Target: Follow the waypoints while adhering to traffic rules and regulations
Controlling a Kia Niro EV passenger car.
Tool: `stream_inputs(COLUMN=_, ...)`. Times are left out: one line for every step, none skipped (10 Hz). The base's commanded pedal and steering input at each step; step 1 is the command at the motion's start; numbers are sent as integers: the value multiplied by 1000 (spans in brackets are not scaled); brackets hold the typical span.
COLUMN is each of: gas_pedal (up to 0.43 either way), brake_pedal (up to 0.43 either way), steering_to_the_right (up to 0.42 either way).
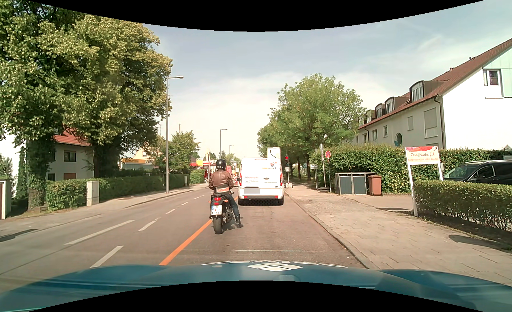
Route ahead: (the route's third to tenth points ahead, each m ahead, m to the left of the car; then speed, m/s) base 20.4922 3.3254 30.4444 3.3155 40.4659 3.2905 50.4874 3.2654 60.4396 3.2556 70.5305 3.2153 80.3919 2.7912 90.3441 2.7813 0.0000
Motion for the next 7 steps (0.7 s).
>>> stream_inputs(gas_pedal=0, brake_pedal=0, steering_to_the_right=-15)
stream_inputs(gas_pedal=0, brake_pedal=0, steering_to_the_right=-15)
stream_inputs(gas_pedal=0, brake_pedal=0, steering_to_the_right=-15)
stream_inputs(gas_pedal=0, brake_pedal=0, steering_to_the_right=-15)
stream_inputs(gas_pedal=0, brake_pedal=0, steering_to_the_right=-16)
stream_inputs(gas_pedal=0, brake_pedal=0, steering_to_the_right=-15)
stream_inputs(gas_pedal=0, brake_pedal=0, steering_to_the_right=-15)
